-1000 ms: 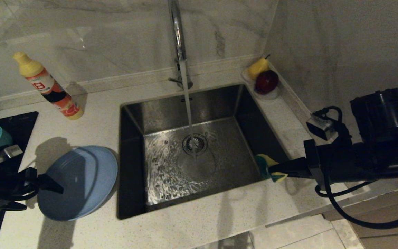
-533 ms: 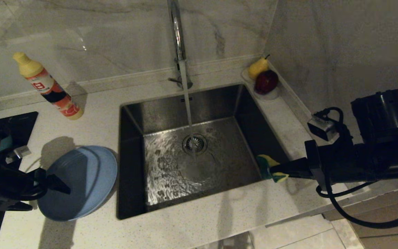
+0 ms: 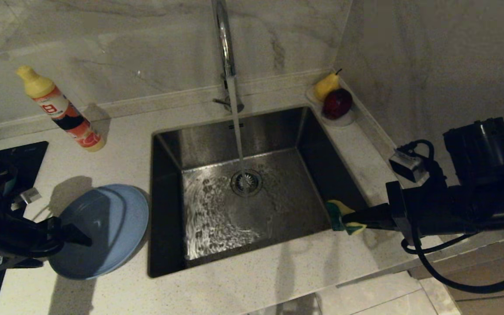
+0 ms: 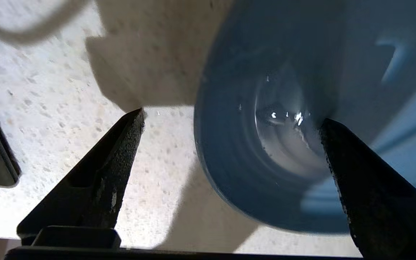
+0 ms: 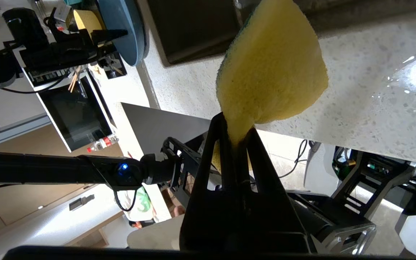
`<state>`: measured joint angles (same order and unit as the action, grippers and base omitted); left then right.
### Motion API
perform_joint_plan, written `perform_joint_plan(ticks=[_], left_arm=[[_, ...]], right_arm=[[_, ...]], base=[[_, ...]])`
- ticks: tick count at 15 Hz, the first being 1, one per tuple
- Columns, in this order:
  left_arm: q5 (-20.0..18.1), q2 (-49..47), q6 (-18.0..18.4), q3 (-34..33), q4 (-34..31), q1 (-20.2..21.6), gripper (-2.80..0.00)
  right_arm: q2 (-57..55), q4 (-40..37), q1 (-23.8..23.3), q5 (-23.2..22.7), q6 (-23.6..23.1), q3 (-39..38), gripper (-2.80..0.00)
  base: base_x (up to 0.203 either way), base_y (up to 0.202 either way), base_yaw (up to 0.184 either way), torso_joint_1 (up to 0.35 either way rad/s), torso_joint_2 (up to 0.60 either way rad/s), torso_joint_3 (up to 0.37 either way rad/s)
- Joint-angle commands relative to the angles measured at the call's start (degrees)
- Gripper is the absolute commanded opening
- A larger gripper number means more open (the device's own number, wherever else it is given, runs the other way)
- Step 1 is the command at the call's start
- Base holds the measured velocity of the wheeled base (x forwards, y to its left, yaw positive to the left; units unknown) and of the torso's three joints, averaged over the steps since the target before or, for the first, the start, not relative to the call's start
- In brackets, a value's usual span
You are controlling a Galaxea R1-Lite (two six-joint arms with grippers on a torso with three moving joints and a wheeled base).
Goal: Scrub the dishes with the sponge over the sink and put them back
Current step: Wash the plate
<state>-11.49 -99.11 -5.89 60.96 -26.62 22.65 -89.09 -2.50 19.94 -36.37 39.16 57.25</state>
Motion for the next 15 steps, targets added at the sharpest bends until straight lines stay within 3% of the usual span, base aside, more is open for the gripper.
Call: perform_joint_plan(ticks=[1, 2, 3, 15], left_arm=[[0.3, 0.0, -0.6, -0.6, 0.2, 0.0, 0.00], [0.3, 0.0, -0.6, -0.5, 0.2, 0.0, 0.00], [0.3, -0.3, -0.8, -0.2, 0.2, 0.0, -2.80], [0.6, 0.3, -2.9, 2.5, 0.2, 0.9, -2.80]], right_arm=[[0.1, 0.0, 0.0, -0.2, 0.2, 0.2, -2.80], [0.1, 0.0, 0.0, -0.2, 0.2, 0.2, -2.80], [0.1, 0.0, 0.0, -0.2, 0.2, 0.2, -2.80], [0.2, 0.0, 0.0, -0.2, 0.3, 0.4, -2.80]], base=[[0.000, 0.000, 0.000, 0.000, 0.00, 0.000], [0.000, 0.000, 0.000, 0.000, 0.00, 0.000], [0.000, 0.000, 0.000, 0.000, 0.00, 0.000], [0.000, 0.000, 0.000, 0.000, 0.00, 0.000]])
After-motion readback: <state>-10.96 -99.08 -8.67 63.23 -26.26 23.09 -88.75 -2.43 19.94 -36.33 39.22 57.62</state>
